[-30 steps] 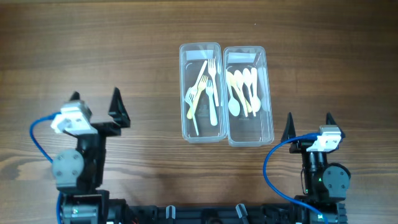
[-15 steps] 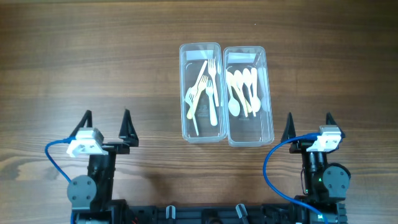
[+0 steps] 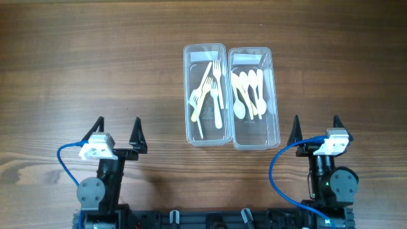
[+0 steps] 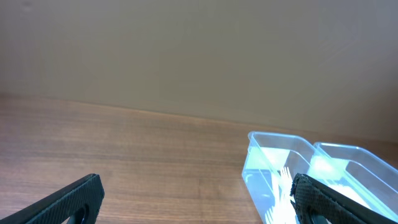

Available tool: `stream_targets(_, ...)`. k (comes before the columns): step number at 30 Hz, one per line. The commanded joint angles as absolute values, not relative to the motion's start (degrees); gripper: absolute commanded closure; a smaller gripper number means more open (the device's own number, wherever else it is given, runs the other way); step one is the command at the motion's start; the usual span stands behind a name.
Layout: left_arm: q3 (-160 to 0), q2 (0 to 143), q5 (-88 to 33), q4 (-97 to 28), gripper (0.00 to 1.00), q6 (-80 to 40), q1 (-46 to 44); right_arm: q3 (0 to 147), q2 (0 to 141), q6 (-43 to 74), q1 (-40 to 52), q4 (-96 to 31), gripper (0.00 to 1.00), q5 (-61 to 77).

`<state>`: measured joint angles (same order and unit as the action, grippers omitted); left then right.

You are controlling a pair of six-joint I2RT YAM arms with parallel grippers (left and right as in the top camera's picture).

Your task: Pack container

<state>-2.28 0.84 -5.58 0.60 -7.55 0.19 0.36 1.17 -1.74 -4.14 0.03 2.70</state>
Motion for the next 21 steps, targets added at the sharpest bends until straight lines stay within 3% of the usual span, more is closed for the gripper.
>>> stream_targets(1, -0.5, 0.2, -6.9, 1.3, 0.0, -6.9, -0.6, 0.3, 1.0, -1.1, -3.8, 0.2, 0.0, 1.7)
stream_targets(21, -0.4, 0.2, -1.7, -4.3, 0.0, -6.2, -0.6, 0.3, 1.0, -1.1, -3.8, 0.2, 0.0, 1.7)
